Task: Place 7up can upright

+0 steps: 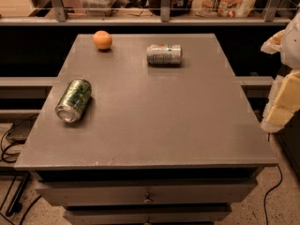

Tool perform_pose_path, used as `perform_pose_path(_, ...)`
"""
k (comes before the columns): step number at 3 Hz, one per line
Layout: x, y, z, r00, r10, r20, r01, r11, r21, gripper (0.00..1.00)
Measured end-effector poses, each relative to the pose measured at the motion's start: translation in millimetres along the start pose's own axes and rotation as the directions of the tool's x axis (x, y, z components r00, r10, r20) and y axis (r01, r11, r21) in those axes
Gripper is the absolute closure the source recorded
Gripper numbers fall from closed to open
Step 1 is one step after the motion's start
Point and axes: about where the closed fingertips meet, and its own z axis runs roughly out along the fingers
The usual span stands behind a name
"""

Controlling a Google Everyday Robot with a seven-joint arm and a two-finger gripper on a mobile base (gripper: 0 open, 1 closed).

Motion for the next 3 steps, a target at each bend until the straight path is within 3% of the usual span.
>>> perform_pose_path(1,-0.1,-0.1,0.0,1.0,0.0,0.0,0.0,1.0,0.0,0.0)
perform_pose_path(2,-17.1,-13.7,4.3,0.998,-0.061,-0.003,0.061,0.9979,0.022,0.0)
perform_pose_path(3,-44.2,-36.9,10.6,0.99,-0.14,0.01,0.139,0.9892,0.046,0.0)
